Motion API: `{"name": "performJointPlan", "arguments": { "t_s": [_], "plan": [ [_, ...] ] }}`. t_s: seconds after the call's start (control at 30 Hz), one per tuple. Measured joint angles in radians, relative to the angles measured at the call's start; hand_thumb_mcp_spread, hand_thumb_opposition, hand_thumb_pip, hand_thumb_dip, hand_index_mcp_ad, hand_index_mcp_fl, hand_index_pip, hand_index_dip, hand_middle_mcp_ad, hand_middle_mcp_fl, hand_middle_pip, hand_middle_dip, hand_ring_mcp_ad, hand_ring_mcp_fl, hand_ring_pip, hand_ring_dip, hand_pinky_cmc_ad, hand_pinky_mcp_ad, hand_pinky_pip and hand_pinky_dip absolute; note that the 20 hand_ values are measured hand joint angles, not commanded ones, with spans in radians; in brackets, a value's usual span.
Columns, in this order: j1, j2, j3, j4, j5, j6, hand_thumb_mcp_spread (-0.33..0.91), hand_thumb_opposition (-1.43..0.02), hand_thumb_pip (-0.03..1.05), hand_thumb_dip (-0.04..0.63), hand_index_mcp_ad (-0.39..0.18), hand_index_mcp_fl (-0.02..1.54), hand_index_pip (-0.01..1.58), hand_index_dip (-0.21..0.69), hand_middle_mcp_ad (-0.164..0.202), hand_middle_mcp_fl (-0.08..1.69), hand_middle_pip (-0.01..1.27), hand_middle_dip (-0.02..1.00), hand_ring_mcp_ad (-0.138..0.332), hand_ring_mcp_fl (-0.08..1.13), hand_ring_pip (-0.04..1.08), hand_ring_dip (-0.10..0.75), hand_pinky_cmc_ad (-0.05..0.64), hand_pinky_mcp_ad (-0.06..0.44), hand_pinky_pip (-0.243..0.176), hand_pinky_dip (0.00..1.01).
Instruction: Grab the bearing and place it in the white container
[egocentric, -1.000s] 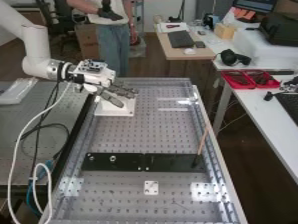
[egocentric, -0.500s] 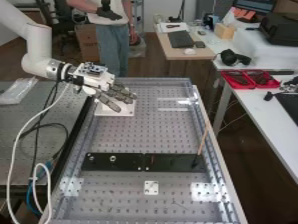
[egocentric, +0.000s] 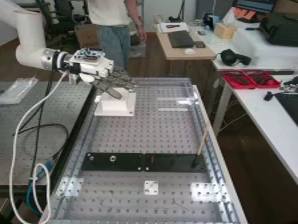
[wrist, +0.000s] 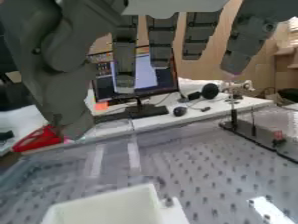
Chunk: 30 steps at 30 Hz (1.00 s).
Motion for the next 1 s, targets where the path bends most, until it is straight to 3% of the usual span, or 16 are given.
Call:
{"name": "performJointPlan", "arguments": {
  "t_s": [0.13, 0.33, 0.5, 0.67, 1.0],
  "plan": [
    [-0.077, 0.071, 0.041, -0.038, -0.098, -0.072, 0.30, -0.76, 0.65, 0.269, -0.108, 0.00, 0.74, 0.080, 0.051, 0.03, 0.13, 0.14, 0.113, 0.00, 0.08, 0.051, 0.393, 0.291, -0.089, 0.23],
    [-0.185, 0.094, 0.107, -0.094, -0.233, -0.113, 0.30, -0.76, 0.58, 0.255, -0.105, -0.01, 0.61, 0.110, 0.052, 0.03, 0.13, 0.14, 0.115, 0.00, 0.08, 0.051, 0.393, 0.297, -0.089, 0.23],
    [-0.294, 0.089, 0.184, -0.145, -0.356, -0.146, 0.30, -0.76, 0.58, 0.251, -0.110, 0.01, 0.50, 0.145, 0.047, 0.03, 0.13, 0.14, 0.113, 0.00, 0.08, 0.051, 0.393, 0.295, -0.089, 0.23],
    [-0.390, 0.072, 0.263, -0.190, -0.453, -0.176, 0.30, -0.75, 0.57, 0.253, -0.106, 0.03, 0.25, 0.166, 0.049, 0.02, 0.13, 0.14, 0.115, 0.00, 0.08, 0.051, 0.393, 0.293, -0.089, 0.24],
    [-0.589, 0.011, 0.435, -0.282, -0.636, -0.198, 0.29, -0.70, 0.51, 0.204, -0.105, 0.04, 0.13, 0.164, 0.052, 0.03, 0.13, 0.14, 0.113, 0.00, 0.08, 0.051, 0.393, 0.293, -0.089, 0.23]
  ]
}}
